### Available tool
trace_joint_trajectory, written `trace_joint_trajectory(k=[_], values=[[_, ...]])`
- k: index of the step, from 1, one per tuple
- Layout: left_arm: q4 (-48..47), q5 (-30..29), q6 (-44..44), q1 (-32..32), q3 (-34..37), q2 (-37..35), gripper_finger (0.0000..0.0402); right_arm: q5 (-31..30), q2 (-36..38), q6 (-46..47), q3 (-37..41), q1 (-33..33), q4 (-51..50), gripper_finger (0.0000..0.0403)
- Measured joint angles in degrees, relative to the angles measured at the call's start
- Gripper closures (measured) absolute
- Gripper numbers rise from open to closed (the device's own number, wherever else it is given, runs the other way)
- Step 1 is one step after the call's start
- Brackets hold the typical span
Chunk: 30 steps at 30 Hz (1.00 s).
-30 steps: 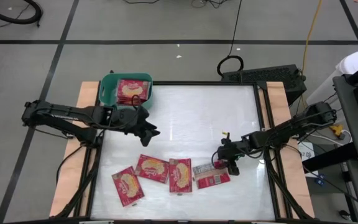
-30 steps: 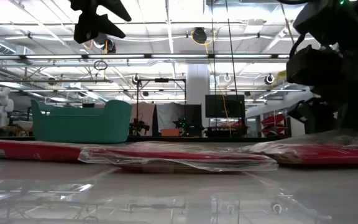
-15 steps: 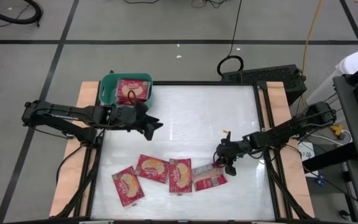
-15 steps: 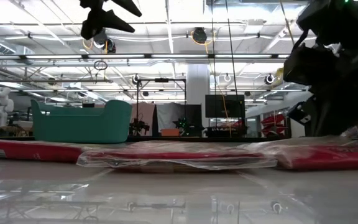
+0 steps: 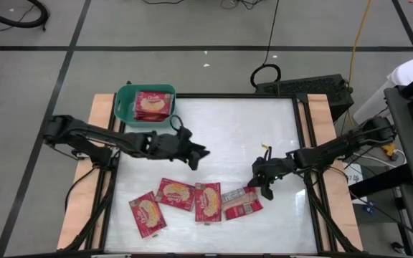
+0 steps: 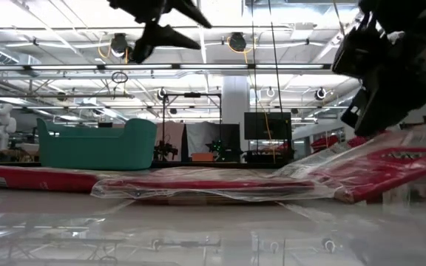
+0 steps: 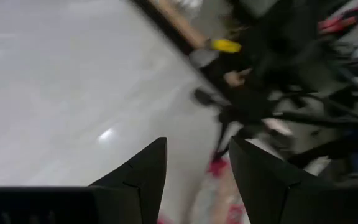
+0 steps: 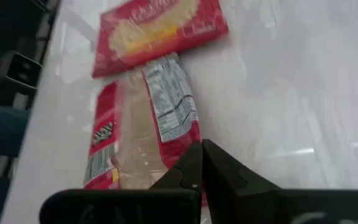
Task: Sort popcorn bags into baskets
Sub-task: Put the red popcorn bag into the green bin
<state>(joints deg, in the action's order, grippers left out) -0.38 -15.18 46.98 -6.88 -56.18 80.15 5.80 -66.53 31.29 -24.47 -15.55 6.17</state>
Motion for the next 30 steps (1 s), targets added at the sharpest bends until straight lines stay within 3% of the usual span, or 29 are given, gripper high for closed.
trace_joint_trajectory(k=[9, 15, 26, 30], values=[[11.18, 0.5, 0.3, -4.59, 0.0, 9.83, 0.0224, 1.96, 7.96, 4.21, -0.02, 0.09, -5.67, 0.0403], [12.81, 0.78, 1.67, -6.43, -0.12, 12.55, 0.0224, 4.14, 8.32, 2.43, 0.0, 0.09, -11.18, 0.0393], [12.25, 0.74, 3.41, -8.19, -0.02, 12.49, 0.0224, 6.45, 0.0, -11.64, -0.02, 0.0, -10.7, 0.0261], [12.19, 0.74, 4.22, -8.82, -0.04, 12.49, 0.0224, 6.06, -3.41, -13.18, 0.0, -0.51, -9.35, 0.023]])
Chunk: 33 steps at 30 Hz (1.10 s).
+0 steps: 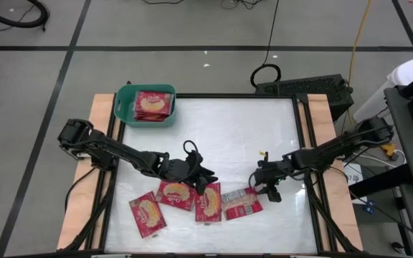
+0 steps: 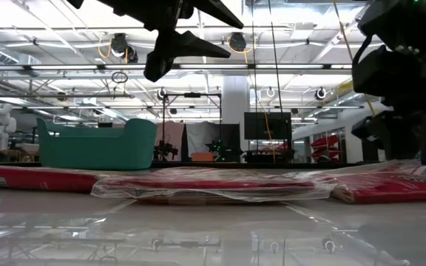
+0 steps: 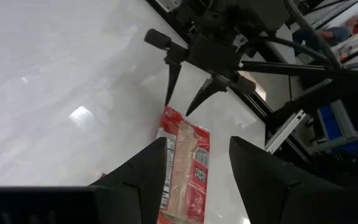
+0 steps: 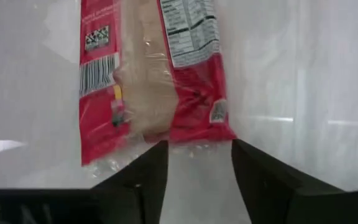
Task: Sort popcorn bags into baskets
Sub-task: Put the red popcorn bag into the green bin
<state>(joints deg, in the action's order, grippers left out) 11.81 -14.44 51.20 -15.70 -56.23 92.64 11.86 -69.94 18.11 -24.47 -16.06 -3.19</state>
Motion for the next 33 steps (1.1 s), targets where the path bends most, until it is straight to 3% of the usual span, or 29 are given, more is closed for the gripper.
trace_joint_trajectory(k=[6, 10, 20, 26, 33], values=[[-0.65, 0.0, 0.0, -0.18, 0.0, 0.0, 0.0224, -1.23, -5.71, -2.4, -0.02, -0.54, 9.91, 0.0217], [-1.66, -0.04, -0.1, -0.16, 0.0, 0.0, 0.0224, -1.25, -9.5, -0.96, -0.22, -0.54, 11.94, 0.0236], [-3.19, -0.61, -0.04, -0.03, 0.0, 0.0, 0.0224, -2.87, -13.48, 5.11, -0.03, 0.03, 20.52, 0.0394], [-4.6, -2.19, -0.12, -0.03, -0.02, 0.0, 0.0224, -3.0, -11.24, 11.11, 0.09, 1.22, 23.37, 0.0401], [-5.69, -2.67, -3.33, 0.01, -0.02, 0.0, 0.0222, -2.76, -5.94, 11.44, 0.04, 3.81, 23.64, 0.0402]])
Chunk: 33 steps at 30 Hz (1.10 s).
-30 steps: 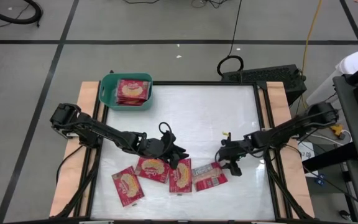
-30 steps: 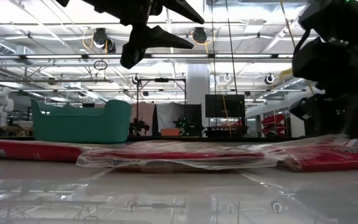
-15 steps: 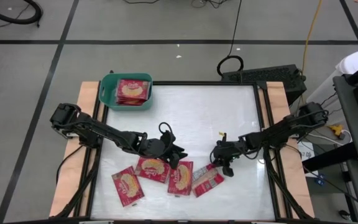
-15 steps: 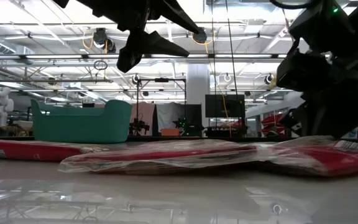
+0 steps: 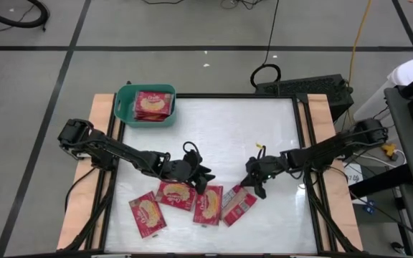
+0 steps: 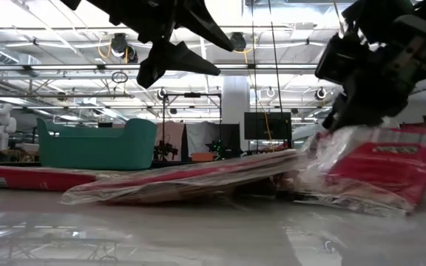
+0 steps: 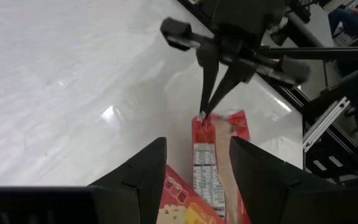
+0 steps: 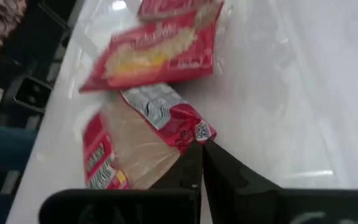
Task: Sort popcorn bags into baskets
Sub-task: Put the red popcorn bag into the green bin
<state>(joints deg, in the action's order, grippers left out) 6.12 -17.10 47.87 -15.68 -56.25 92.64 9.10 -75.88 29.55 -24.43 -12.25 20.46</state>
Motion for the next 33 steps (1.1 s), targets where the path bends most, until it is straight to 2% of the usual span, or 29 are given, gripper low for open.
trace_joint_trajectory(k=[6, 11, 16, 22, 27, 30, 33], values=[[2.15, -0.03, -0.18, -0.02, 0.01, 2.14, 0.0182, 1.52, 5.02, -0.96, -0.01, 2.63, -4.02, 0.0403], [12.63, 2.38, 0.77, 0.33, 0.0, 8.08, 0.0142, 1.58, 7.99, -1.85, 0.0, 4.77, -5.41, 0.0403], [18.61, 2.73, 0.68, 1.03, -1.73, 13.68, 0.0127, 1.62, 9.94, -2.2, -0.07, 6.1, -5.39, 0.0403], [21.14, 6.63, -1.29, 3.16, -5.27, 20.25, 0.0126, 1.61, 10.54, -3.6, -0.07, 6.36, -5.06, 0.0403], [25.16, 14.91, -2.64, 5.4, -6.31, 24.21, 0.0134, 1.62, 10.54, -3.46, -0.07, 6.36, -3.81, 0.0403], [27.71, 18.47, -2.73, 6.62, -6.29, 25.65, 0.0164, 1.62, 10.54, -3.5, -0.07, 6.36, -2.09, 0.0403], [27.86, 22.2, -5.46, 7.78, -6.27, 25.79, 0.0213, 1.58, 10.54, -3.85, -0.07, 6.38, -1.17, 0.0403]])
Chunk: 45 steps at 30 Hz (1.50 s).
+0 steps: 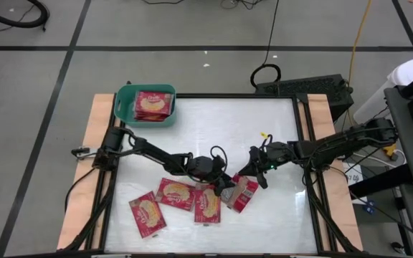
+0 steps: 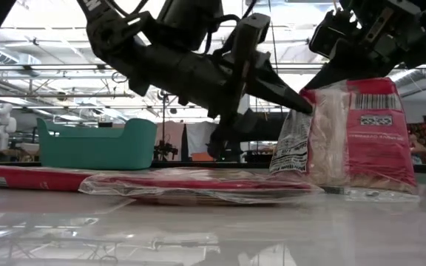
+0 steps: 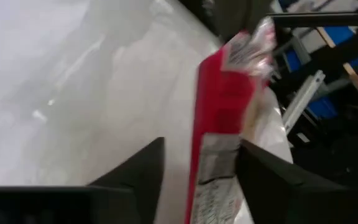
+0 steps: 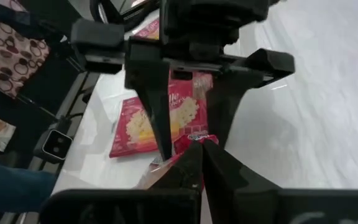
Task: Sort popcorn bags into baskets
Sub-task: Put the red popcorn bag into the green bin
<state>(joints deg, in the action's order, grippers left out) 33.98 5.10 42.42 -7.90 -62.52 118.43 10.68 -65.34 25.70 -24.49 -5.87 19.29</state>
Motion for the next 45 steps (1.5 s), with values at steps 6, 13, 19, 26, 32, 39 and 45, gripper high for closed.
trace_joint_trajectory(k=[6, 13, 19, 26, 32, 39, 45], values=[[4.48, 6.94, -4.46, 1.96, 0.02, -0.09, 0.0352, 0.24, 0.03, 0.39, 0.0, 0.71, 1.72, 0.0403], [4.59, 7.41, -4.46, 3.23, 0.03, -1.34, 0.0376, -0.18, 3.61, 2.42, 0.02, 3.41, 1.37, 0.0397], [-2.14, 7.47, -8.84, 3.72, 0.04, -9.07, 0.0391, -0.44, 11.02, 8.56, 0.0, 7.45, 0.98, 0.0354], [-21.18, -1.37, -19.41, 4.06, 0.04, -23.98, 0.0388, -9.45, 19.23, 28.66, -2.05, 10.64, -1.07, 0.0315], [-34.45, -7.77, -28.13, 5.6, 0.04, -35.12, 0.039, -17.24, 17.79, 31.73, -11.44, 10.28, -10.12, 0.0313], [-43.34, -17.61, -43.36, 6.15, 0.04, -42.78, 0.0389, -18.22, 9.39, 50.94, -22.94, 10.29, -17.87, 0.0313], [-47.6, -25.0, -51.74, 6.12, 0.04, -45.73, 0.0384, -14.57, 2.49, 61.89, -23.27, 8.24, -5.5, 0.0298]])
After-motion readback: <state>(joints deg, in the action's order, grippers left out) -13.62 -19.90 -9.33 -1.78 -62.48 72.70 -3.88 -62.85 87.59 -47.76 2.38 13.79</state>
